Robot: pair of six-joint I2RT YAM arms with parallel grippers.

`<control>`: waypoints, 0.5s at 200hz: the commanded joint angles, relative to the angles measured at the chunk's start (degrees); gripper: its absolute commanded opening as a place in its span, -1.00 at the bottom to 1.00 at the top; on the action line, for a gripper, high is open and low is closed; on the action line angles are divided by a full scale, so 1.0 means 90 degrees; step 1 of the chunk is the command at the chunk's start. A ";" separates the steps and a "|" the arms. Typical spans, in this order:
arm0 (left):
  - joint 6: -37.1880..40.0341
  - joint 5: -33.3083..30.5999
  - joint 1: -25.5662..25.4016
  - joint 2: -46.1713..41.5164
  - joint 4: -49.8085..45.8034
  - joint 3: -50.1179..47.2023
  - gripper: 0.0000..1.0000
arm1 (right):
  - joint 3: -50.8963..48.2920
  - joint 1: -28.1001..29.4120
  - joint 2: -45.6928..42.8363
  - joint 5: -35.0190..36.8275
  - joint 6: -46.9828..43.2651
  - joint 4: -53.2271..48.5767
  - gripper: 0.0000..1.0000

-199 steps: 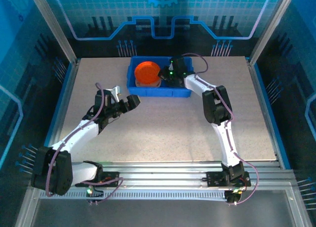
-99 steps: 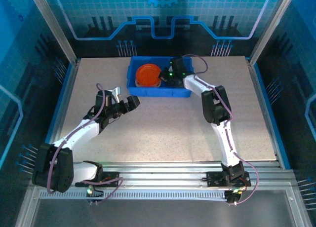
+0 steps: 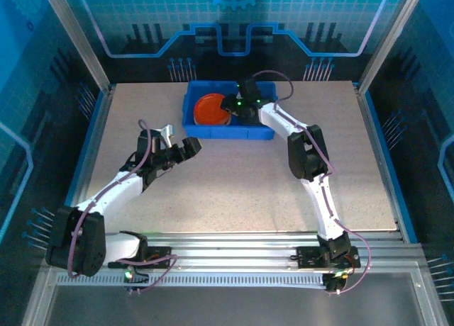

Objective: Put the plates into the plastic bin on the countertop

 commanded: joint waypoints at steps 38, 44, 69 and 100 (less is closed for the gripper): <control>-0.0105 0.0063 0.0076 0.0060 0.0368 -0.0036 0.99 | -0.0253 0.0082 -0.0572 0.0469 -0.0330 -0.0654 -0.21; -0.0130 0.0073 0.0073 0.0046 0.0371 -0.0029 0.99 | -0.0372 0.0073 -0.0640 0.0483 -0.0332 -0.0606 -0.20; -0.0149 0.0064 0.0076 -0.0087 0.0353 -0.0068 0.99 | -0.0822 0.0043 -0.1071 0.0522 -0.0357 -0.0430 -0.20; -0.0119 -0.0041 0.0071 -0.0384 0.0179 -0.0142 0.99 | -0.1148 0.0014 -0.1340 0.0454 -0.0419 -0.0262 -0.21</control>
